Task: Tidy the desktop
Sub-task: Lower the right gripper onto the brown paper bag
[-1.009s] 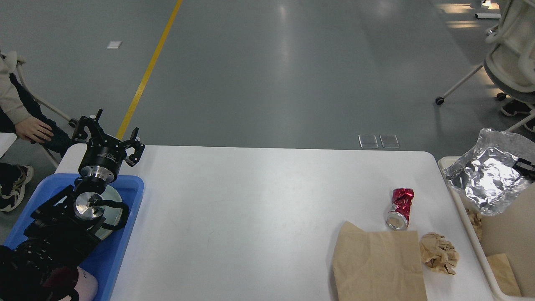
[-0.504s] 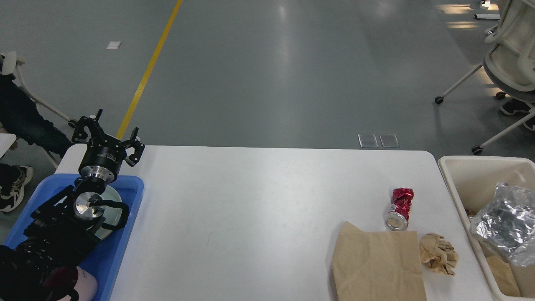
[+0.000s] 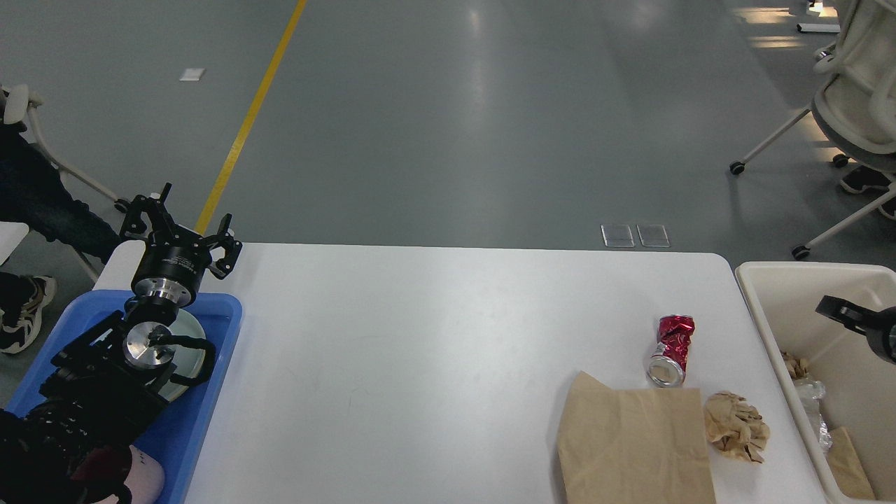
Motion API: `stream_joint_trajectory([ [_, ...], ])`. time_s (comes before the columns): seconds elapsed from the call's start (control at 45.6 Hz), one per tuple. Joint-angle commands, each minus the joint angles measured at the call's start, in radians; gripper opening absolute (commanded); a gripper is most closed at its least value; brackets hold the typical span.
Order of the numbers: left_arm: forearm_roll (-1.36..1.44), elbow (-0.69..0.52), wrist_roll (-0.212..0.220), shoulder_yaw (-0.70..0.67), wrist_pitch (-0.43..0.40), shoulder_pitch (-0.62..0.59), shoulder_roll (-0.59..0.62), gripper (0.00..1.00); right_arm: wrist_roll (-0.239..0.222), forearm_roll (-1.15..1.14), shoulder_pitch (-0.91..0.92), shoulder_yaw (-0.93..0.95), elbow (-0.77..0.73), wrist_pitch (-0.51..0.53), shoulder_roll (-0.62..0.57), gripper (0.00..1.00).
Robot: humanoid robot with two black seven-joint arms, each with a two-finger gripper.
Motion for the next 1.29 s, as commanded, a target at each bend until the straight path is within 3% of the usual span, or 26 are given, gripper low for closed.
stream_joint_trajectory([
  [0.0, 0.0, 0.0, 0.0, 0.0, 0.0, -0.001, 0.0, 0.96, -0.011, -0.105, 0.188, -0.065, 0.183, 0.0, 0.022, 1.0],
  [0.175, 0.0, 0.0, 0.0, 0.0, 0.0, -0.001, 0.0, 0.96, -0.022, -0.15, 0.403, -0.231, 0.357, 0.017, 0.152, 1.0],
  [0.307, 0.0, 0.0, 0.0, 0.0, 0.0, 0.001, 0.0, 0.96, -0.022, -0.14, 0.531, -0.292, 0.455, 0.116, 0.244, 1.0],
  [0.417, 0.0, 0.0, 0.0, 0.0, 0.0, -0.001, 0.0, 0.96, -0.022, -0.139, 0.653, -0.295, 0.547, 0.279, 0.287, 1.0],
  [0.658, 0.0, 0.0, 0.0, 0.0, 0.0, -0.001, 0.0, 0.96, -0.02, -0.139, 0.853, -0.295, 0.6, 0.777, 0.378, 1.0],
  [0.746, 0.0, 0.0, 0.0, 0.0, 0.0, 0.001, 0.0, 0.96, -0.022, -0.139, 0.917, -0.294, 0.642, 0.862, 0.376, 1.0],
  [1.272, 0.0, 0.0, 0.0, 0.0, 0.0, 0.001, 0.0, 0.96, -0.023, -0.151, 0.597, -0.295, 0.622, 0.804, 0.269, 1.0],
])
